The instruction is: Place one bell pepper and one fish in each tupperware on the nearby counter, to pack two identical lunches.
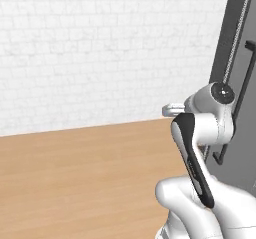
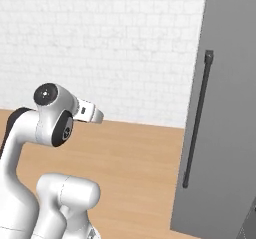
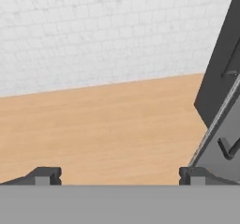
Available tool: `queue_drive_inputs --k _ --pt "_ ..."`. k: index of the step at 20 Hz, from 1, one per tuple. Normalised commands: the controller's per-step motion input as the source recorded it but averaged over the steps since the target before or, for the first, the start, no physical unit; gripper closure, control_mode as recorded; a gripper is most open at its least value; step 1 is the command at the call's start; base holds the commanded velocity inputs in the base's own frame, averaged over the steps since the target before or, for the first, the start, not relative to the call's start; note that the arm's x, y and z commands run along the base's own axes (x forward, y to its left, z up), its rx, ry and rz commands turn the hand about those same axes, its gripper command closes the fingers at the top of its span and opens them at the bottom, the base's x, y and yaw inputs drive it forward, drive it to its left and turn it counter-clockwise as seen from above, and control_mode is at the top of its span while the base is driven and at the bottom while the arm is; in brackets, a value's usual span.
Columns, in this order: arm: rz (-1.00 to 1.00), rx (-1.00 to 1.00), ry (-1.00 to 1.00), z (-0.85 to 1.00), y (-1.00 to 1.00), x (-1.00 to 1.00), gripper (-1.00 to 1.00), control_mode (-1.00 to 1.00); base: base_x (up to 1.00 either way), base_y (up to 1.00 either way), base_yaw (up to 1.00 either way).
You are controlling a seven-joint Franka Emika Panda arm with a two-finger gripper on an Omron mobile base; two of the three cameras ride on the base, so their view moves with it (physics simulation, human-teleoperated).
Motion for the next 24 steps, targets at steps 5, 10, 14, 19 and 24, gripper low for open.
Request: queue_drive_inputs --k 5,10,14,19,24 --pt "0.0 0.0 0.0 0.0 0.0 0.0 -1.0 1.0 1.0 1.0 -0.15" --pt "0.0 0.0 0.0 0.0 0.0 0.0 -1.0 1.0 1.0 0.95 -0.11" --pt "0.0 0.0 0.0 0.0 0.0 0.0 -1.0 1.0 1.0 0.43 -0.11" --pt "0.0 0.0 0.0 0.0 0.0 0.0 -1.0 1.0 0.92 0.3 -0.55" --pt "0.0 0.0 0.0 0.0 0.0 0.0 -1.0 1.0 0.49 0.2 -0.78"
